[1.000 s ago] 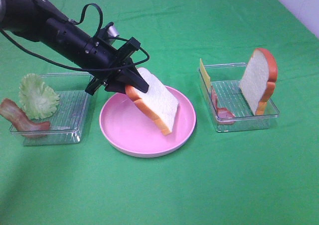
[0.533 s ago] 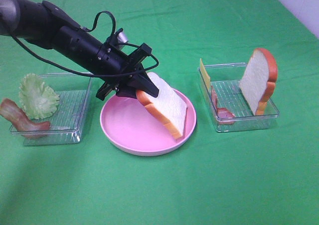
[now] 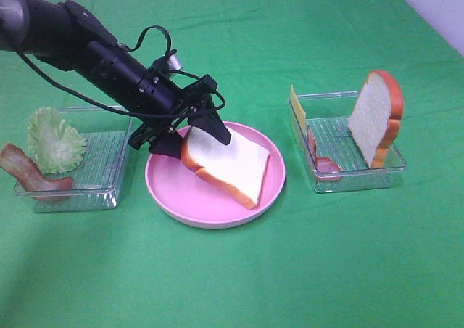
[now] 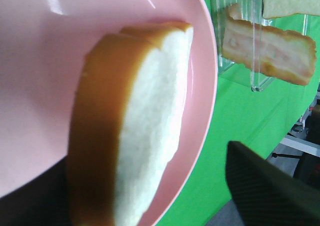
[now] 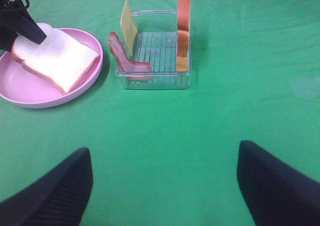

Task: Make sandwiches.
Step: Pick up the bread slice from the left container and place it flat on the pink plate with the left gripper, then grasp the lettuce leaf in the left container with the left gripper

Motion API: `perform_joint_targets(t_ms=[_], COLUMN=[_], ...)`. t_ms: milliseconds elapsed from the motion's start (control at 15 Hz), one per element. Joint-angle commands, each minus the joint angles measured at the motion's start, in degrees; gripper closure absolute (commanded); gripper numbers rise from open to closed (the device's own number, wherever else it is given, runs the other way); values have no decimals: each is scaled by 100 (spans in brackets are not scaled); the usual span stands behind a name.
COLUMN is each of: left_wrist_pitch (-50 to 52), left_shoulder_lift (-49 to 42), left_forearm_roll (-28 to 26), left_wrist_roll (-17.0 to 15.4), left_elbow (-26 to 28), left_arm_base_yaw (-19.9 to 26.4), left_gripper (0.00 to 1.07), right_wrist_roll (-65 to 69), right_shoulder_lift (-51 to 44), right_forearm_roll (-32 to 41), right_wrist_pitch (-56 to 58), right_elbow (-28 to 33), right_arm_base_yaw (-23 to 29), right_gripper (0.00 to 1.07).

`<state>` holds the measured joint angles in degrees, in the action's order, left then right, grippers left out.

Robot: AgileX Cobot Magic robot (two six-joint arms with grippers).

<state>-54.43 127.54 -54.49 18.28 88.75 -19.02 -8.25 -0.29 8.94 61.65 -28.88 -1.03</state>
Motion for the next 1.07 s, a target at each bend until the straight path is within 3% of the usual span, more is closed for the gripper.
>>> perform_joint_targets(t_ms=[67, 200, 400, 667, 733, 933, 1067], left_wrist_pitch=[63, 195, 229, -510, -1197, -1650, -1679], left_shoulder_lift=[-275, -533, -974, -1306, -1295, -1295, -1295], left_forearm_roll=[149, 716, 1891, 3736, 4727, 5569, 5793], left_wrist_roll=[-103, -407, -1146, -2481, -2888, -3151, -3151], left_elbow=[-11, 6, 11, 510, 957, 1341, 1364], left_arm_base_yaw=[-11, -11, -11, -11, -11, 109, 401], left_gripper=[17, 17, 17, 17, 18, 18, 18], right_wrist_roll=[-92, -92, -92, -92, -92, -92, -92], right_shoulder_lift=[-46, -46, -46, -46, -46, -46, -46], right_forearm_roll=[23, 23, 23, 23, 23, 23, 23], right_wrist_pitch=[-52, -52, -52, -52, -52, -52, -52], right_elbow=[0, 0, 0, 0, 0, 0, 0], right_arm_base_yaw=[-29, -29, -29, -29, -29, -29, -29], right_gripper=[32, 32, 32, 32, 32, 32, 32])
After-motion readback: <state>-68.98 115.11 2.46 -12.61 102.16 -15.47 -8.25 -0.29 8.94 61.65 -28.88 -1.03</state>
